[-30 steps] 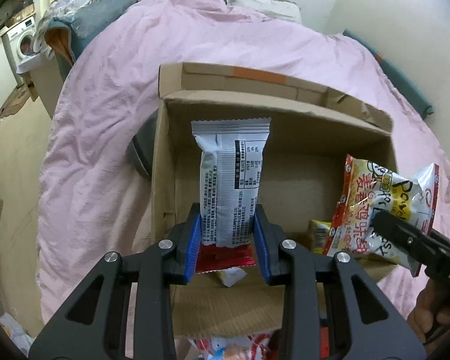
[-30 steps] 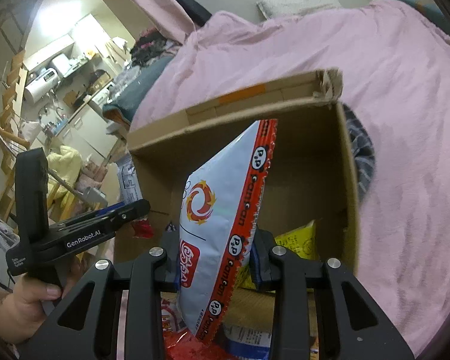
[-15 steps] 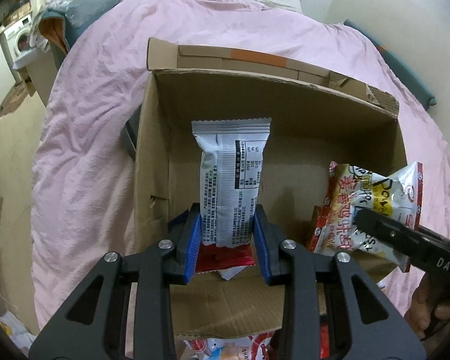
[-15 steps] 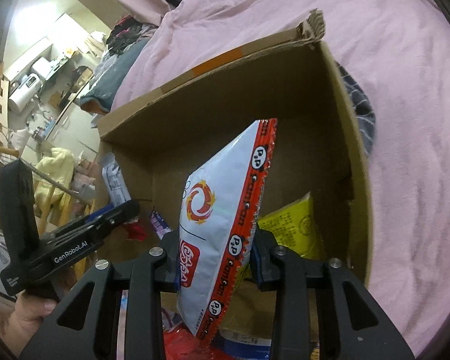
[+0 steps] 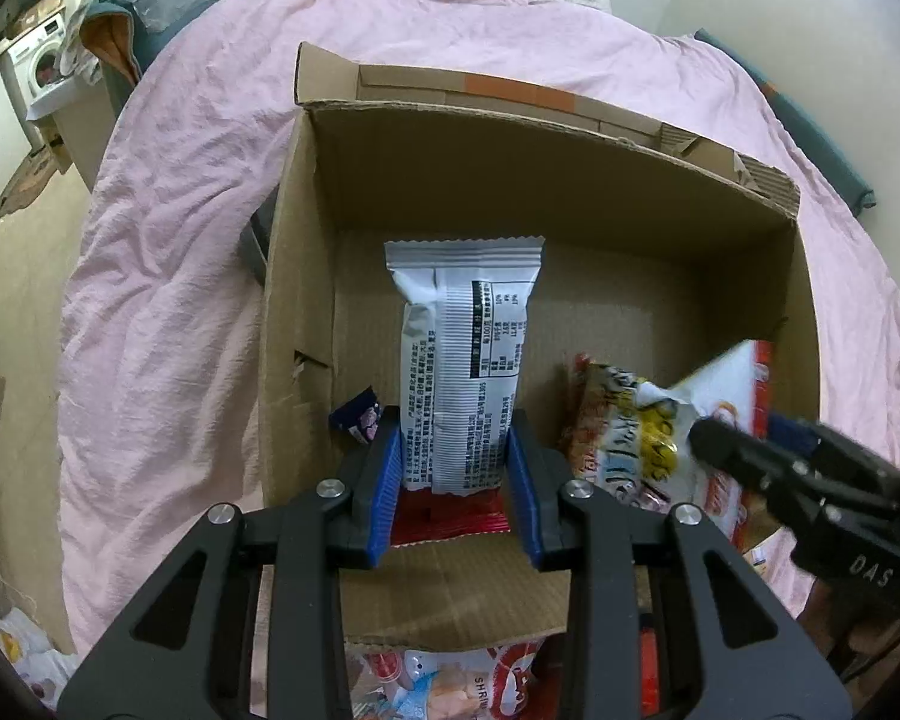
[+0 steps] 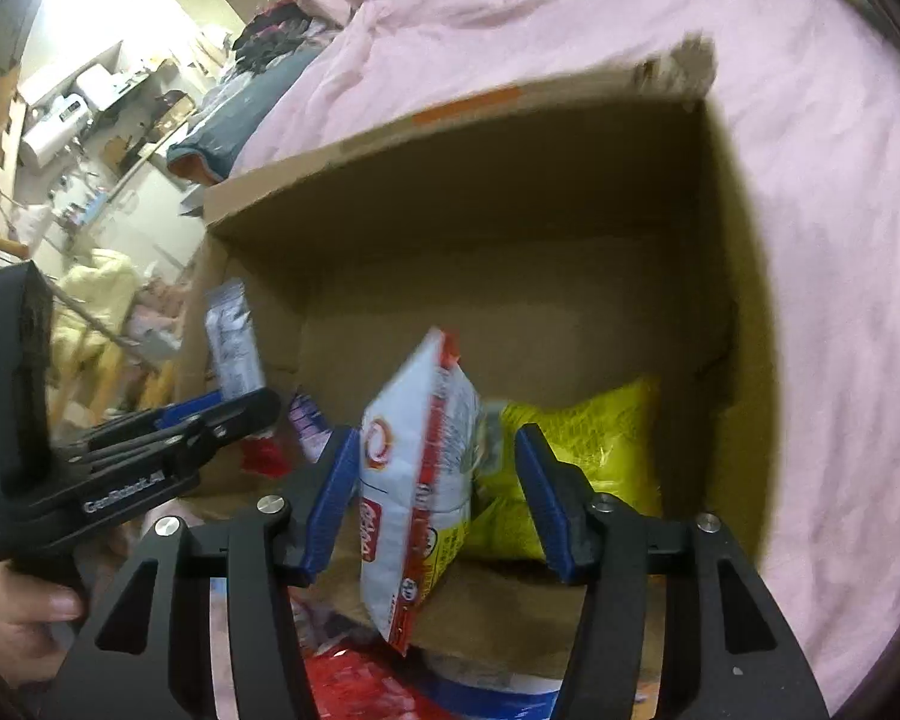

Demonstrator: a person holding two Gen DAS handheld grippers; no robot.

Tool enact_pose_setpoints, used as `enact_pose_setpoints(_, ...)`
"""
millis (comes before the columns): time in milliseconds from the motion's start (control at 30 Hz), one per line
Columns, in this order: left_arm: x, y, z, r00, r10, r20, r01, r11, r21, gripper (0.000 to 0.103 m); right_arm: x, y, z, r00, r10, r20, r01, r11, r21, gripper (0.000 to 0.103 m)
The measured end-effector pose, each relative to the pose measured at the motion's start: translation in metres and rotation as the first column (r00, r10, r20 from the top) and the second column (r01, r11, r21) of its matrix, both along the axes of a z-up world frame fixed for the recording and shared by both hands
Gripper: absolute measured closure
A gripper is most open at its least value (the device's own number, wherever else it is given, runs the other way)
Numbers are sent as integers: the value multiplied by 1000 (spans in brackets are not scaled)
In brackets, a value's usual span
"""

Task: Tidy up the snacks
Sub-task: 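Open both tools to release the cake bar and Pop bag into the box, then withdraw both tools from the box back toward the snack pile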

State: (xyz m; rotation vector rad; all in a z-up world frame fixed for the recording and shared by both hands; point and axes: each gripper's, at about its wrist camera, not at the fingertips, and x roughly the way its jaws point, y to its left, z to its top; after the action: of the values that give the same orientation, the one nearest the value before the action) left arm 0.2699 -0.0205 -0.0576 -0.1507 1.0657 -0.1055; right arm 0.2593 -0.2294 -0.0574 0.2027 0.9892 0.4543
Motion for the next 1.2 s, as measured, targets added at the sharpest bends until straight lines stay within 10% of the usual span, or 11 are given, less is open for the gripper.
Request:
enact_pose_setpoints(200, -5, -2, 10, 999, -3, 46, 2, 1000, 21, 47, -7, -7, 22, 984, -84, 156, 106, 985, -137, 35)
enact_pose_setpoints(367, -9, -3, 20, 996, -7, 89, 3, 999, 48, 32, -6, -16, 25, 983, -107, 148, 120, 990, -78, 28)
enact_pose_setpoints(1200, -40, 7, 48, 984, -3, 177, -18, 993, 114, 31, -32, -27, 45, 981, -133, 138, 138, 990, -30, 28)
